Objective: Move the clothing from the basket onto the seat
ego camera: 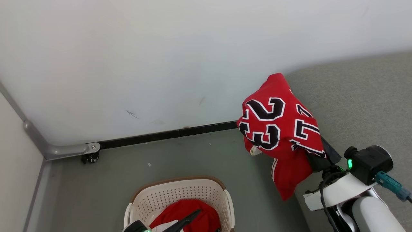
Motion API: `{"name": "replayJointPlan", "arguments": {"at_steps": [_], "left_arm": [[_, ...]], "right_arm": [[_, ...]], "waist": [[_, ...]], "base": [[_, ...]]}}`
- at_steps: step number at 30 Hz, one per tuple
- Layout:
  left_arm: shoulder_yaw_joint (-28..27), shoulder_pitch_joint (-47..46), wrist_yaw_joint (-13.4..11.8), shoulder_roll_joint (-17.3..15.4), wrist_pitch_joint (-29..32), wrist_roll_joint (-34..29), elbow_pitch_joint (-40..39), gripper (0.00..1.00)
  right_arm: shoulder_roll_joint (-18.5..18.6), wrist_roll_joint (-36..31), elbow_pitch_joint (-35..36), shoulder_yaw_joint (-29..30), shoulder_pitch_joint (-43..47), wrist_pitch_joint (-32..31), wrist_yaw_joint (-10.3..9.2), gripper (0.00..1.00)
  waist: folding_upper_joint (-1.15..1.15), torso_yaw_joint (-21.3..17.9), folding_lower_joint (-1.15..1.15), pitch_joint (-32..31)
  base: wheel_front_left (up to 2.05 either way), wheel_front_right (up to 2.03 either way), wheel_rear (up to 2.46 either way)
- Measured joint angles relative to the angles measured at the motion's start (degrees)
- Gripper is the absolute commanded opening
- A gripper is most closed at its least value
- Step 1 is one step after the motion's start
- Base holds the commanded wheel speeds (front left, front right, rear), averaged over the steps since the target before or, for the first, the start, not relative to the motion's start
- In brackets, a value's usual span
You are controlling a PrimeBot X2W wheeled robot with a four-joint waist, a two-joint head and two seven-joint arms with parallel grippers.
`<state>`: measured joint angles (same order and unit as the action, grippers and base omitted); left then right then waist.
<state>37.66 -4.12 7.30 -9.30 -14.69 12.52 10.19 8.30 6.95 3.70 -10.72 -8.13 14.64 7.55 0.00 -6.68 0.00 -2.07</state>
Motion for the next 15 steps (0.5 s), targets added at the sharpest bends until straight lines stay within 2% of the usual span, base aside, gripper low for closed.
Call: {"name": "replayJointPlan", "arguments": {"at_steps": [15], "left_arm": [[1.68, -2.7, 0.0, -0.04, 0.0, 0.11, -0.15, 1.0]], "right_arm": [[-0.07, -1.62, 1.21, 2.98, 2.3, 0.0, 0.0, 0.0]], "waist": [[0.0, -4.69, 0.0, 1.04]], "base": [[0.0, 0.0, 0.0]]}}
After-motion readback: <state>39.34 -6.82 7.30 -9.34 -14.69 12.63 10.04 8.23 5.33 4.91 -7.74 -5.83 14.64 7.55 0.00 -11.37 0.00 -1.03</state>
